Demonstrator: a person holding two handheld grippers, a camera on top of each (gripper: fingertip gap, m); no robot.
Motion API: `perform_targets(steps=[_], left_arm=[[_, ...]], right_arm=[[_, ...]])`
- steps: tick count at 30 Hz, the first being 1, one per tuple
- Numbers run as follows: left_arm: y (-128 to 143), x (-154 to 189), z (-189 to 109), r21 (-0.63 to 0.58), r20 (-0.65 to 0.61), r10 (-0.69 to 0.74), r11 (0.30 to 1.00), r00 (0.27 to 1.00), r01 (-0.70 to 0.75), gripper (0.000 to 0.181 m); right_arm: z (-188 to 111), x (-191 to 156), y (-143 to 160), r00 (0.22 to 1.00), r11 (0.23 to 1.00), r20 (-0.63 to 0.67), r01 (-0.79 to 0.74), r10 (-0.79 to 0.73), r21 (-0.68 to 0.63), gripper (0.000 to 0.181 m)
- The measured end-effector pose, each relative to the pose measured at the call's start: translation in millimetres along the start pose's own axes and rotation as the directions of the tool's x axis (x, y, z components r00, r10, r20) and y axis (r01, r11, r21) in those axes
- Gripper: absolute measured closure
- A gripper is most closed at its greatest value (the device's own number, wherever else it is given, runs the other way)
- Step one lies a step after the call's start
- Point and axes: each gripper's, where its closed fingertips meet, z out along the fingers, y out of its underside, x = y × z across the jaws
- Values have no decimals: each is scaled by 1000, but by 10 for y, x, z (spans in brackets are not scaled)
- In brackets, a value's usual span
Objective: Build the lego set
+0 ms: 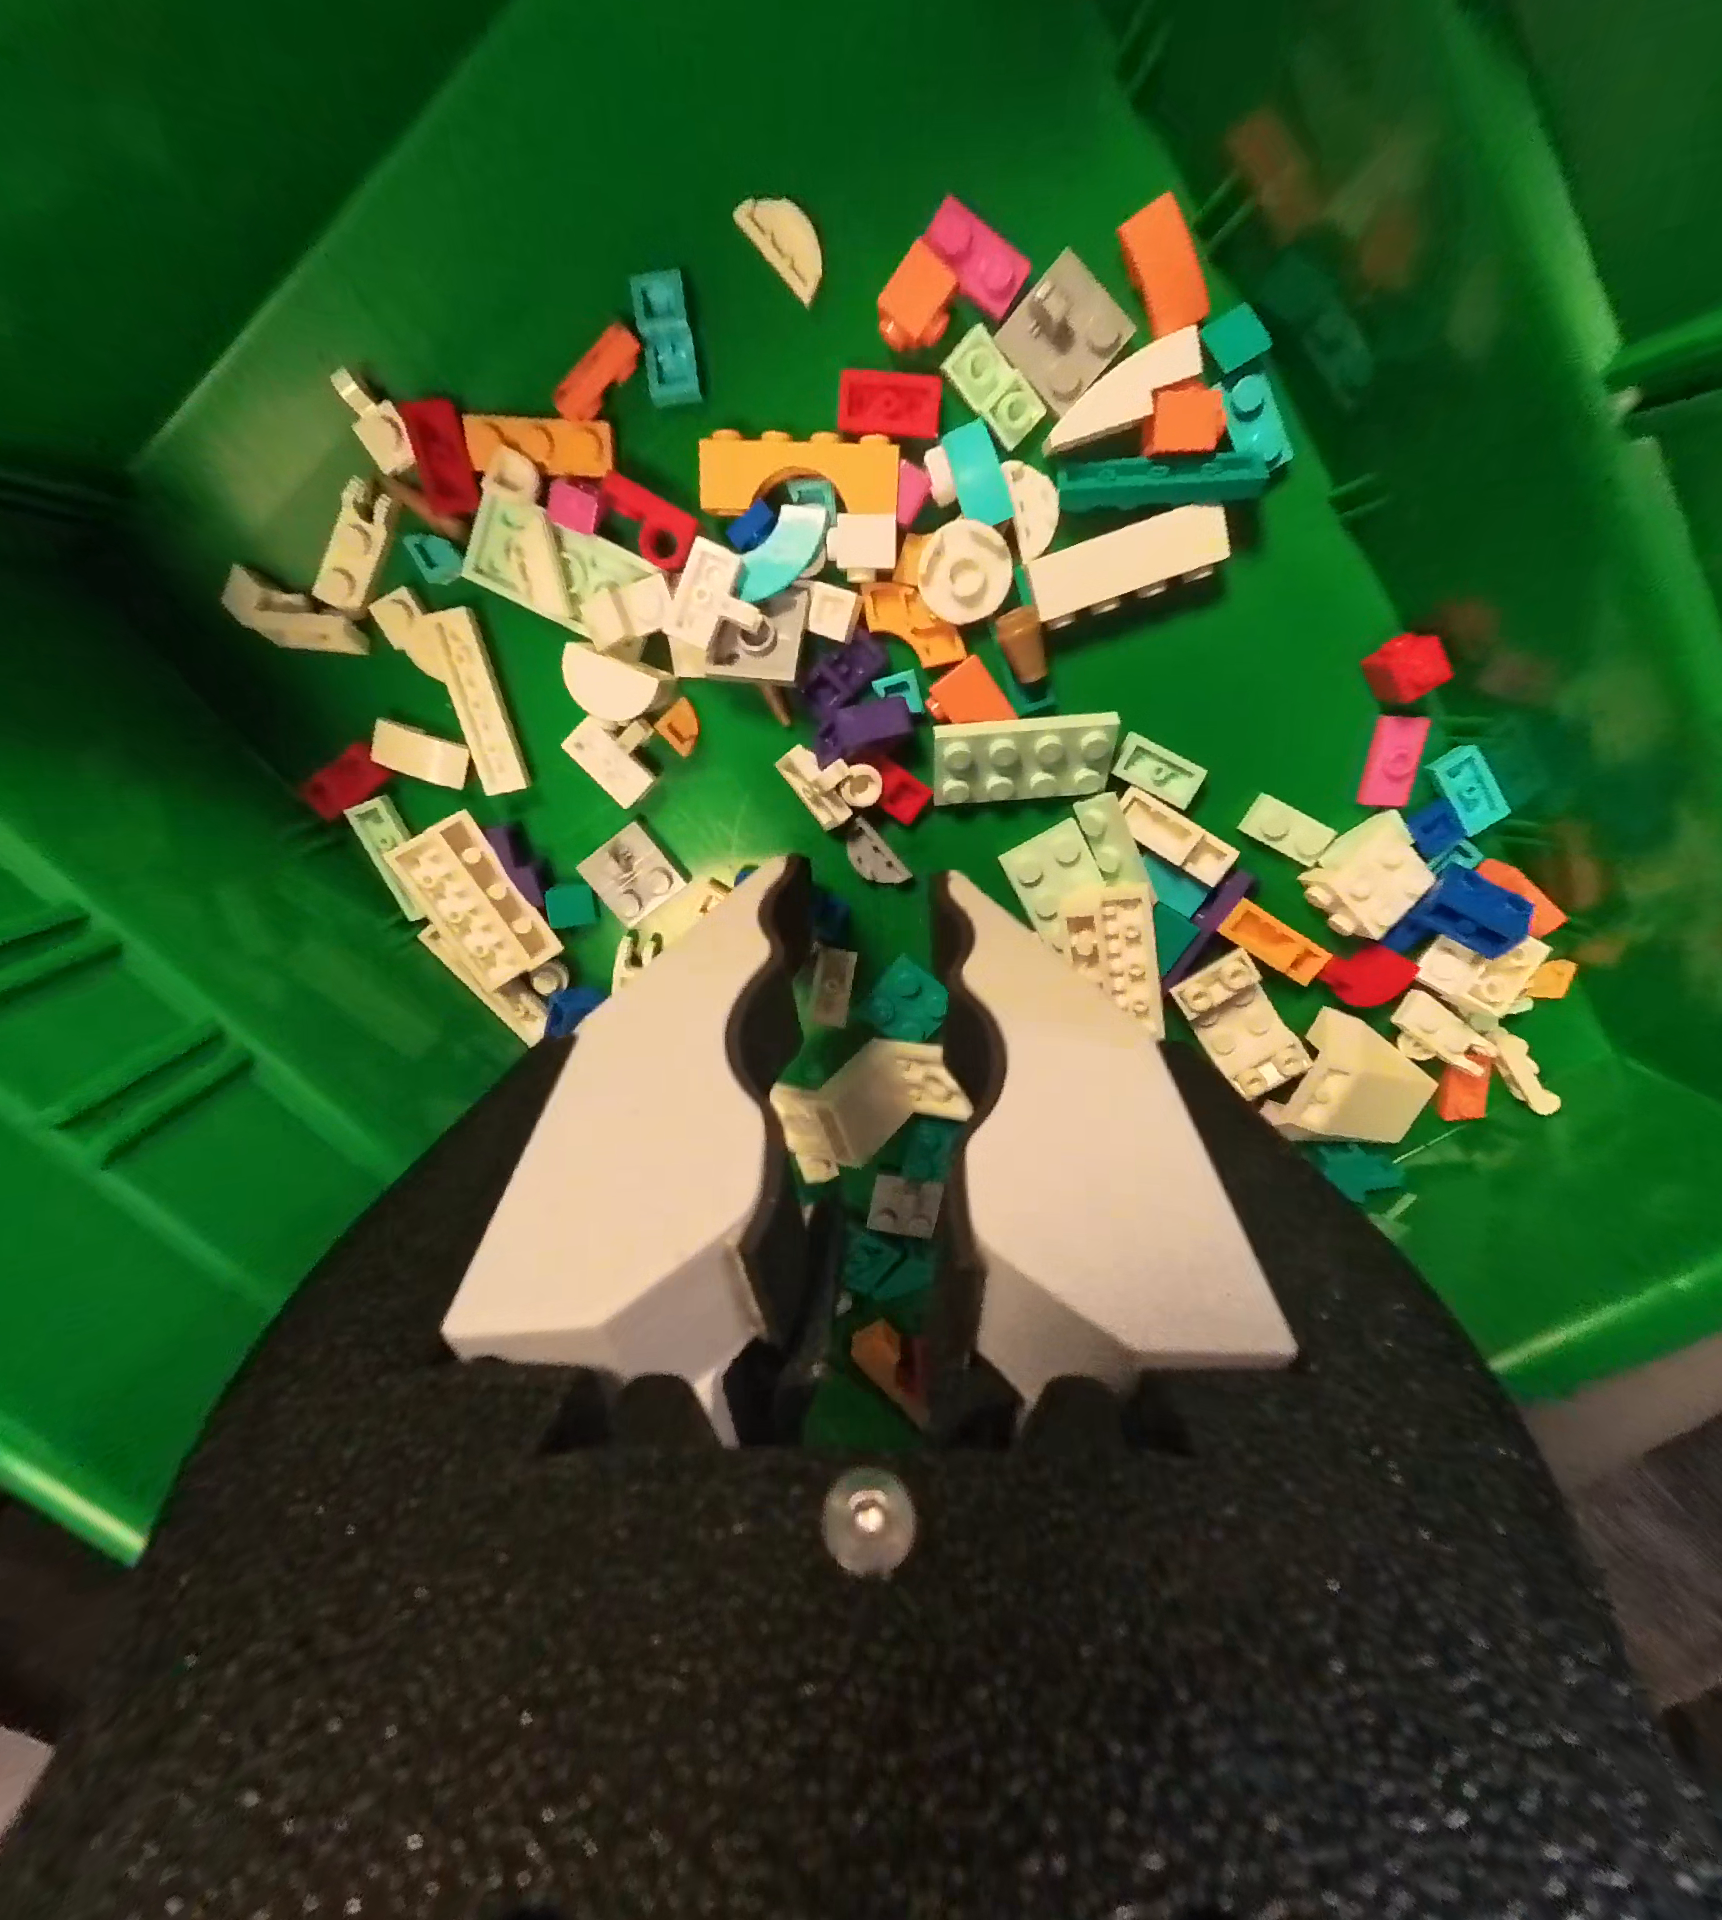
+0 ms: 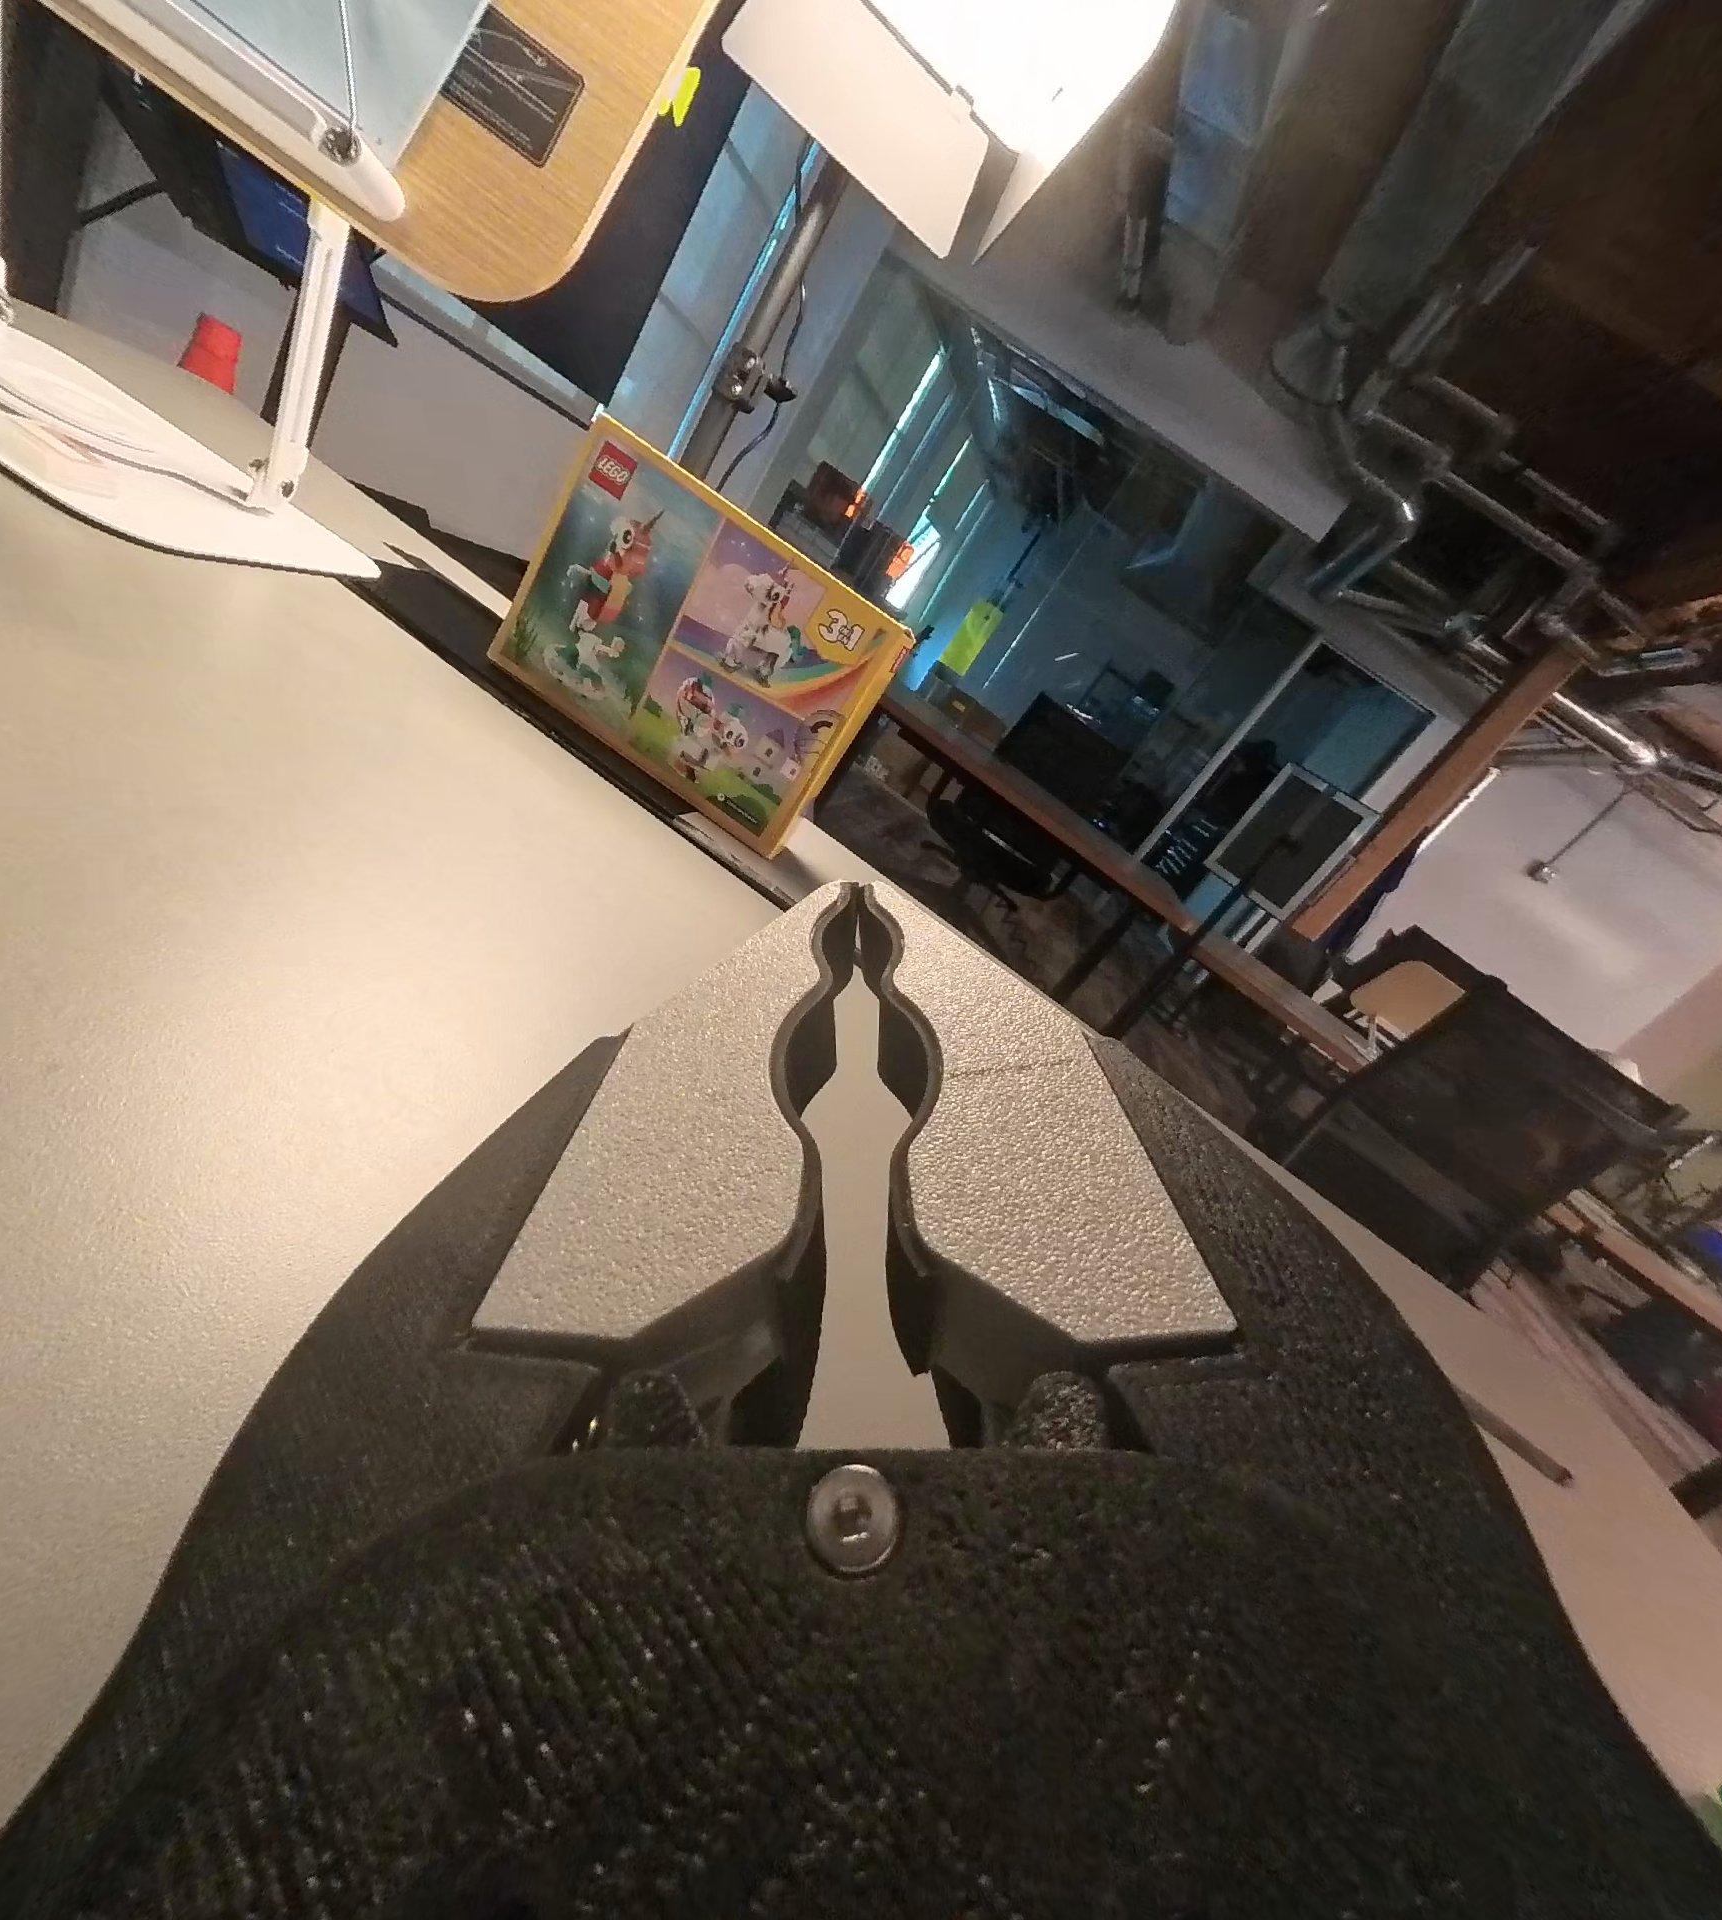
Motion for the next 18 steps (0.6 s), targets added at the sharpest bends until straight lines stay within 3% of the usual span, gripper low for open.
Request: perform_targets(steps=[1,13,18], left_arm=[[-4,5,17,3,-5,-1,1000,1000,1,161],[-3,8,64,11,7,-14,1000,1000,14,176],[-131,-4,-263,87,112,-10,996,994,0,176]], right_arm=[[0,0,0,1000,1000,0,0,0,0,181],[3,-1,1,1000,1000,2,-1,1,1,181],[-5,16,-21,1000,1000,3,-22,22,19,181]])
